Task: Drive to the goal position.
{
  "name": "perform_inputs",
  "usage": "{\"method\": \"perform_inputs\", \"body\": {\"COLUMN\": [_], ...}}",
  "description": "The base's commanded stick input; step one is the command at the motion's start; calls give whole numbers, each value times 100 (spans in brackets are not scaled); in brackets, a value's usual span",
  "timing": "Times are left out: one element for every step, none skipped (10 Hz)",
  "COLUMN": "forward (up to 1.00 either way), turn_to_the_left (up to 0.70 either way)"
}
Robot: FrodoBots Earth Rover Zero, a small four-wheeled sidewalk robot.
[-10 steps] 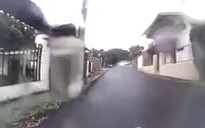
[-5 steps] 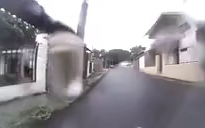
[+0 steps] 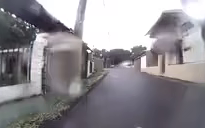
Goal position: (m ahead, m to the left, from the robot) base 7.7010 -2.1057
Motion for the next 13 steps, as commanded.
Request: {"method": "perform_inputs", "body": {"forward": [70, 70, 70, 70, 70, 70, 70, 70, 70, 70, 70, 70, 70], "turn_to_the_left": [-35, -35, -35, -35, -35, -35, -35, -35, -35, -35, -35, -35, -35]}}
